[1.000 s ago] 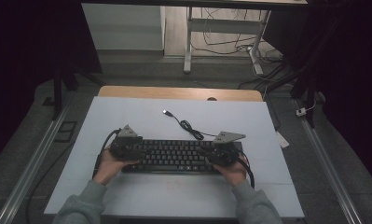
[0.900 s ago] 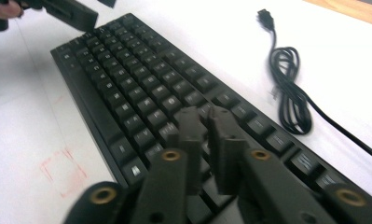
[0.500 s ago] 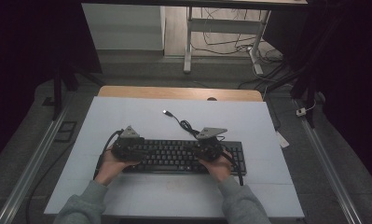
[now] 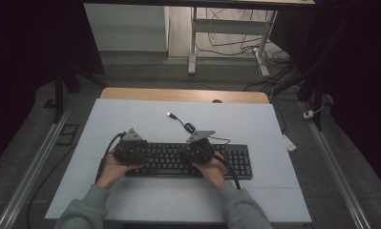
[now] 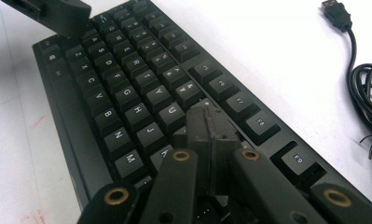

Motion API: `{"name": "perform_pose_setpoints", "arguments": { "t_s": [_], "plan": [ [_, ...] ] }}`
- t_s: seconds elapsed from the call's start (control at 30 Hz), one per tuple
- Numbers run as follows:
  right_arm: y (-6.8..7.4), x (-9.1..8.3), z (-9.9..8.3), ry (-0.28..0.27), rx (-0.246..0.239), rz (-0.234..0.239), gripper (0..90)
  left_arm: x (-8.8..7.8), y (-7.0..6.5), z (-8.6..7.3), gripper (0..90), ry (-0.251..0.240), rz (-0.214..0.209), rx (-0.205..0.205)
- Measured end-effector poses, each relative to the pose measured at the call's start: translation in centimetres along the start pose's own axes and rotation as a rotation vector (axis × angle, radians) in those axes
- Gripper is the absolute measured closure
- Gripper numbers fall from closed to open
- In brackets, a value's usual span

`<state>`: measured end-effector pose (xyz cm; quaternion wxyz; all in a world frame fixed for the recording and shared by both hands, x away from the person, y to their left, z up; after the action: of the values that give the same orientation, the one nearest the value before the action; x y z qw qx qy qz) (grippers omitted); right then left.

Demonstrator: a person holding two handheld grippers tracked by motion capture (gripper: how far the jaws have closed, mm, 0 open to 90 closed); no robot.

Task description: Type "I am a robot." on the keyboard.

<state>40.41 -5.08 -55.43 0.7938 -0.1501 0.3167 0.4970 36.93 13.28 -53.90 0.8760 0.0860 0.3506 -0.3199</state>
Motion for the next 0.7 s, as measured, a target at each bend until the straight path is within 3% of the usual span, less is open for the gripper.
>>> {"name": "perform_pose_setpoints", "arguments": {
  "t_s": [0.23, 0.47, 0.7],
  "plan": [
    [-0.28, 0.17, -0.42, 0.020, 0.012, -0.007, 89.7, 0.02, 0.01, -0.05, 33.4, 0.003, 0.002, 0.000],
    [-0.29, 0.55, -0.81, 0.054, -0.007, -0.028, 89.9, 0.10, 0.12, -0.16, 33.0, 0.009, 0.007, -0.002],
    [-0.17, -0.27, -0.13, -0.012, -0.006, -0.031, 89.8, 0.00, 0.10, -0.14, 32.8, 0.006, 0.009, 0.001]
  ]
}}
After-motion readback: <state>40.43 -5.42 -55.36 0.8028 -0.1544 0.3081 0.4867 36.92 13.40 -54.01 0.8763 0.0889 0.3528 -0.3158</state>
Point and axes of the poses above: each handheld gripper's, and its own axes: x roughly forward along the jaws, z roughly out of its top, y roughly to its left, the point moved 7 cm from there along x, roughly forward along the jaws, and after that the axes turned 3 degrees about z, right-handed, at the moved point
